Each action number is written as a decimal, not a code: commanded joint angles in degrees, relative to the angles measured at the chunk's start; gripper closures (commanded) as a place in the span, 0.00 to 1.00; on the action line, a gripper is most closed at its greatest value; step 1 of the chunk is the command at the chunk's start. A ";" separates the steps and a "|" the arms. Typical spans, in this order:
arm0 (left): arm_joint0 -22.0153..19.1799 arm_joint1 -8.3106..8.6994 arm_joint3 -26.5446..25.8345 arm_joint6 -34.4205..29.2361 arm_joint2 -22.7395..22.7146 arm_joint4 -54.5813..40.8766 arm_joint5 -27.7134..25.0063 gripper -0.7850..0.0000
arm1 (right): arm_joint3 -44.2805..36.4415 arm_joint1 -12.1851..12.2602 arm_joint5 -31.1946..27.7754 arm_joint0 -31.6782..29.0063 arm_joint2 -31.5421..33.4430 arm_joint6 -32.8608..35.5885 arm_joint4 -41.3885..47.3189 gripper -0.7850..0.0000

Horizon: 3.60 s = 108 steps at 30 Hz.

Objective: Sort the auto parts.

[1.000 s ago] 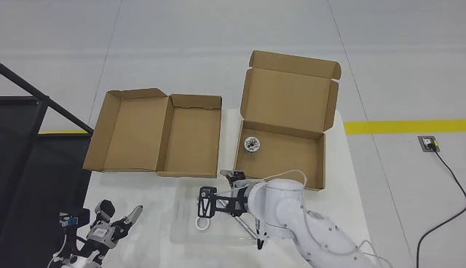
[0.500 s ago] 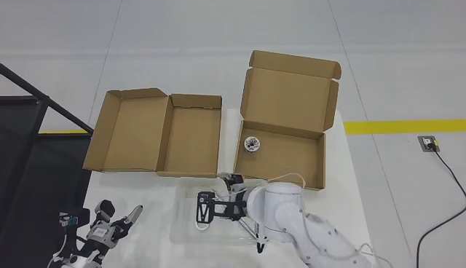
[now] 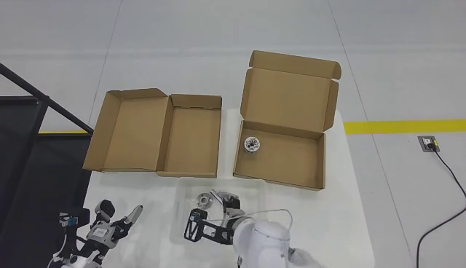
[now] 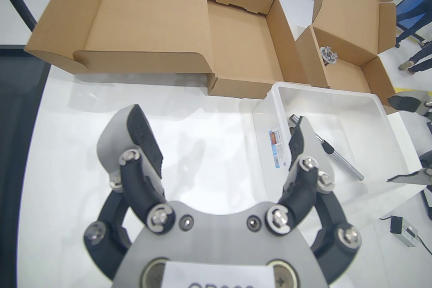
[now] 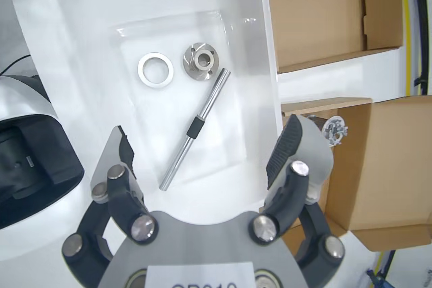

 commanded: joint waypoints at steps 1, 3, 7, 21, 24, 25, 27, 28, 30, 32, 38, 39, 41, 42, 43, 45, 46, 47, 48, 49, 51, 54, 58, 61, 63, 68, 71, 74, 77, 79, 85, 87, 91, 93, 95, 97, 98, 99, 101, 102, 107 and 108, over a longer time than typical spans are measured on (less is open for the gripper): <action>0.00 0.00 0.00 0.00 0.00 0.00 0.00 0.00 | 2.57 -0.61 0.38 1.02 -0.21 -0.39 2.08 0.05; 0.00 0.00 0.00 0.00 0.00 0.00 0.00 0.00 | 4.86 -1.21 2.08 1.68 -0.35 0.57 3.18 0.21; 0.00 0.00 0.00 0.00 0.00 0.00 0.00 0.00 | 8.60 -2.35 3.79 2.89 -0.85 1.02 6.38 0.29; 0.00 0.00 0.00 0.00 0.00 0.00 0.00 0.00 | 23.19 -5.90 9.98 8.14 -0.22 4.06 16.23 0.33; 0.00 0.00 0.00 0.00 0.00 0.00 0.00 0.00 | 25.24 -6.41 10.90 9.03 0.20 4.46 17.49 0.38; 0.00 0.00 0.00 0.00 0.00 0.00 0.00 0.00 | 25.79 -6.54 10.58 9.24 0.28 4.45 18.02 0.39; 0.00 0.00 0.00 0.00 0.00 0.00 0.00 0.00 | 26.76 -6.76 10.19 9.55 0.32 4.50 18.52 0.41; 0.00 0.00 0.00 0.00 0.00 0.00 0.00 0.00 | 27.06 -6.88 10.21 9.67 0.28 4.65 18.64 0.49; 0.00 0.00 0.00 0.00 0.00 0.00 0.00 0.00 | 27.78 -7.13 10.18 9.85 0.10 5.44 19.04 0.53; 0.00 0.00 0.00 0.00 0.00 0.00 0.00 0.00 | 28.59 -7.46 10.12 10.21 -0.09 6.11 19.56 0.55; 0.00 0.00 0.00 0.00 0.00 0.00 0.00 0.00 | 30.73 -8.17 10.00 11.26 -0.12 7.06 20.74 0.56; 0.00 0.00 0.00 0.00 0.00 0.00 0.00 0.00 | 31.04 -8.29 10.04 11.41 -0.17 7.11 20.76 0.57; 0.00 0.00 0.00 0.00 0.00 0.00 0.00 0.00 | 31.92 -8.60 10.22 11.88 -0.42 7.73 20.71 0.58; 0.00 0.00 0.00 0.00 0.00 0.00 0.00 0.00 | 32.12 -8.70 10.31 12.01 -0.53 7.85 20.67 0.58; 0.00 0.00 0.00 0.00 0.00 0.00 0.00 0.00 | 32.46 -8.86 10.47 12.18 -0.68 8.06 20.67 0.58; 0.00 0.00 0.00 0.00 0.00 0.00 0.00 0.00 | 33.15 -9.20 10.98 12.61 -1.07 8.76 20.42 0.58; 0.00 0.00 0.00 0.00 0.00 0.00 0.00 0.00 | 33.56 -9.40 11.46 12.88 -1.29 9.34 20.21 0.58; 0.00 0.00 0.00 0.00 0.00 0.00 0.00 0.00 | 33.90 -9.61 11.81 13.14 -1.52 9.71 20.09 0.58; 0.00 0.00 0.00 0.00 0.00 0.00 0.00 0.00 | 34.22 -9.82 11.95 13.38 -1.72 9.77 20.14 0.58; 0.00 0.00 0.00 0.00 0.00 0.00 0.00 0.00 | 34.67 -10.02 12.06 13.63 -1.89 9.83 20.11 0.58; 0.00 0.00 0.00 0.00 0.00 0.00 0.00 0.00 | 35.51 -10.43 12.11 14.18 -2.27 9.89 20.14 0.58; 0.00 0.00 0.00 0.00 0.00 0.00 0.00 0.00 | 36.70 -11.04 12.17 14.89 -2.78 9.69 20.17 0.60; 0.00 0.00 0.00 0.00 0.00 0.00 0.00 0.00 | 38.29 -11.86 12.34 15.80 -3.34 9.89 20.21 0.67; 0.00 0.00 0.00 0.00 0.00 0.00 0.00 0.00 | 39.24 -12.33 12.63 16.24 -3.59 10.21 20.24 0.78; 0.00 0.00 0.00 0.00 0.00 0.00 0.00 0.00 | 39.95 -12.66 12.71 16.52 -3.74 10.22 20.27 0.85; 0.00 0.00 0.00 0.00 0.00 0.00 0.00 0.00 | 40.76 -13.20 12.65 16.93 -3.59 9.20 20.19 1.00; 0.00 0.00 0.00 0.00 0.00 0.00 0.00 0.00 | 38.86 -12.95 12.39 16.21 -2.90 8.51 19.42 1.00; 0.00 0.00 0.00 0.00 0.00 0.00 0.00 0.00 | 34.43 -12.00 12.66 14.34 -1.35 8.65 17.28 1.00; 0.00 0.00 0.00 0.00 0.00 0.00 0.00 0.00 | 27.75 -10.59 12.91 11.14 0.72 10.44 14.21 1.00; 0.00 0.00 0.00 0.00 0.00 0.00 0.00 0.00 | 21.15 -9.33 11.93 7.84 2.51 10.82 11.59 1.00; 0.00 0.00 0.00 0.00 0.00 0.00 0.00 0.00 | 5.73 -6.12 7.21 -1.48 7.27 6.74 3.35 1.00; 0.00 0.00 0.00 0.00 0.00 0.00 0.00 0.00 | 1.84 -5.18 5.66 -4.18 8.82 3.67 -0.36 1.00; 0.00 0.00 0.00 0.00 0.00 0.00 0.00 0.00 | -4.67 -3.63 2.92 -8.53 11.30 -5.11 -7.70 1.00; 0.00 0.00 0.00 0.00 0.00 0.00 0.00 0.00 | -7.90 -2.77 1.88 -10.99 12.95 -11.60 -11.41 1.00; 0.00 0.00 0.00 0.00 0.00 0.00 0.00 0.00 | -10.98 -1.84 0.98 -13.71 14.99 -19.23 -14.98 1.00; 0.00 0.00 0.00 0.00 0.00 0.00 0.00 0.00 | -13.27 -0.89 0.04 -16.77 17.71 -27.35 -16.92 1.00; 0.00 0.00 0.00 0.00 0.00 0.00 0.00 0.00 | -14.19 -0.42 -0.51 -18.18 19.29 -31.75 -17.51 1.00; 0.00 0.00 0.00 0.00 0.00 0.00 0.00 0.00 | -14.92 0.07 -1.70 -19.39 20.96 -36.27 -17.91 1.00; 0.00 0.00 0.00 0.00 0.00 0.00 0.00 0.00 | -15.62 0.97 -2.50 -21.78 25.01 -44.10 -18.59 1.00; 0.00 0.00 0.00 0.00 0.00 0.00 0.00 0.00 | -15.72 1.36 -3.32 -22.81 26.64 -48.06 -18.52 1.00; 0.00 0.00 0.00 0.00 0.00 0.00 0.00 0.00 | -12.67 3.16 -8.25 -25.56 36.22 -67.16 -15.22 1.00; 0.00 0.00 0.00 0.00 0.00 0.00 0.00 0.00 | -12.09 3.30 -8.56 -25.61 37.14 -68.40 -14.83 1.00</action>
